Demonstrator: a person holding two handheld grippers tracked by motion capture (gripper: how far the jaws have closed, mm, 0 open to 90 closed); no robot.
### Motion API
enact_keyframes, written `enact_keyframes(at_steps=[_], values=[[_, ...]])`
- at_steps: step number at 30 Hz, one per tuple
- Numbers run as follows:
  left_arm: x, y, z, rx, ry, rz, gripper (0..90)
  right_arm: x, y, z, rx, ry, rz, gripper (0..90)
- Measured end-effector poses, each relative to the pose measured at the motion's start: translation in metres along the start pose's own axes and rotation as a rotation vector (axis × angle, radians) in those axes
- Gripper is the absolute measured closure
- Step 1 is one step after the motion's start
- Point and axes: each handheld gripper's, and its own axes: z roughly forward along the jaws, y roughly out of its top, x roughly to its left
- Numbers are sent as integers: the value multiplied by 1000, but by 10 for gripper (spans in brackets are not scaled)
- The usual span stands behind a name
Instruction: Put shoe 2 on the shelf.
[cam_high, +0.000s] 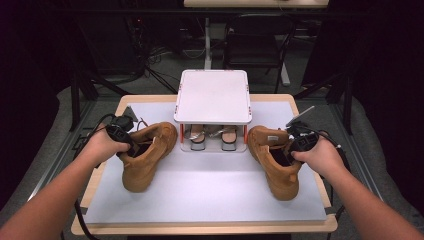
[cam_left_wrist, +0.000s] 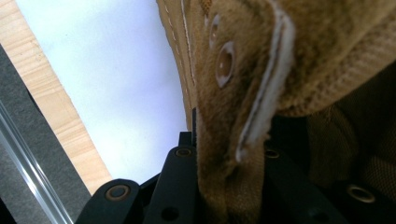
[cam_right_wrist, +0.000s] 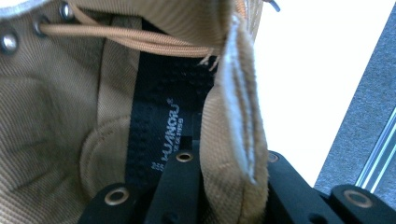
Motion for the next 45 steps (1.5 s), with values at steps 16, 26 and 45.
enact_keyframes(at_steps=[16,26,45], values=[[11,5,-29,-26,-1,-48,844,-12,11,-33,-36,8,96,851],[21,14,-50,-57,-19,-100,843,-16,27,-55,-67,-4,155,849],[40,48,-57,-115,-107,-320,842,-18,83,-62,-43,13,297,847]])
